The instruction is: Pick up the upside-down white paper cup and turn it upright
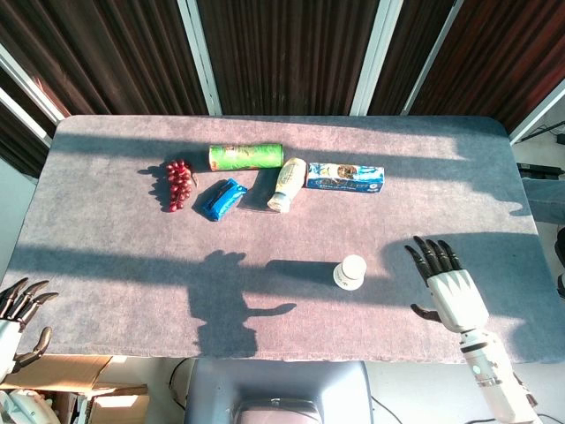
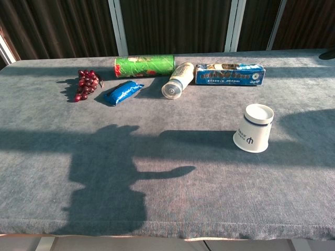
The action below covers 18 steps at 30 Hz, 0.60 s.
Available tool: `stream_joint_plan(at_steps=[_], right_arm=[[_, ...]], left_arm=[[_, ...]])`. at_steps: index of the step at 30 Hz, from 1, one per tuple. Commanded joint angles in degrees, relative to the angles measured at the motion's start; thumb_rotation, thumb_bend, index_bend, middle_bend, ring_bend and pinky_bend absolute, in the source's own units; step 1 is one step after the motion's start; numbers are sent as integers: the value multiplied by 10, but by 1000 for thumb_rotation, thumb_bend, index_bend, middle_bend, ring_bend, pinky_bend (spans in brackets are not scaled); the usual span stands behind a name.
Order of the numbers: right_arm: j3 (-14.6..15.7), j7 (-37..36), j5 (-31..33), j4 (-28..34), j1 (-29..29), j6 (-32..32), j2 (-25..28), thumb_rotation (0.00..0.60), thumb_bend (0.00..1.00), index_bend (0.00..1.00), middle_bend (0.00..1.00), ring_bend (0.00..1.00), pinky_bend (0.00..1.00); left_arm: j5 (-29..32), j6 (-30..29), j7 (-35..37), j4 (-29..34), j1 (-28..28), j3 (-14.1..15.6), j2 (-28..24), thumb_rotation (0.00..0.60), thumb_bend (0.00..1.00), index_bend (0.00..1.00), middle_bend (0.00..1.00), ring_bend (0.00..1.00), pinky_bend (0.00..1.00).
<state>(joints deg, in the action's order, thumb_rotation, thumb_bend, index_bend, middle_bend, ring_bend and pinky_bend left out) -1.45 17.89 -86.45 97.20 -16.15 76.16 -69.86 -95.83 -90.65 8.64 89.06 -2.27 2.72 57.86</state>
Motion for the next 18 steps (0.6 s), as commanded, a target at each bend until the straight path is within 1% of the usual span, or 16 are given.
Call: stream_joint_plan(at_steps=[1,4,8,13,14,18], right_arm=[[-16,0,4,-28,-35,-46,-29,600,276,117,107,38,168],[-31,3,19,-50,-62,-81,-60,600,275,125,106,38,170],[-44,0,25,-92,-97,-118,-111,600,276,164,107,71,217],[-54,-1,34,-139,-122,-138,-163,600,278,221,109,101,273],[-56,-7,34,-152,-127,-140,-174,600,279,242,119,121,301],[-59,-27,31,-192,-138,-140,-204,600,284,296,182,179,355]], left_arm=[[-1,0,-2,0,-1,0,0,600,484,252,130,38,137],[1,1,-3,0,0,0,0,600,483,252,130,38,137],[2,1,-2,0,0,0,0,600,482,252,130,38,137],[3,2,2,0,0,0,-1,600,483,252,130,38,137],[2,1,3,0,0,0,-2,600,483,252,131,38,136],[1,-1,5,-2,1,1,-2,600,482,252,130,38,137]])
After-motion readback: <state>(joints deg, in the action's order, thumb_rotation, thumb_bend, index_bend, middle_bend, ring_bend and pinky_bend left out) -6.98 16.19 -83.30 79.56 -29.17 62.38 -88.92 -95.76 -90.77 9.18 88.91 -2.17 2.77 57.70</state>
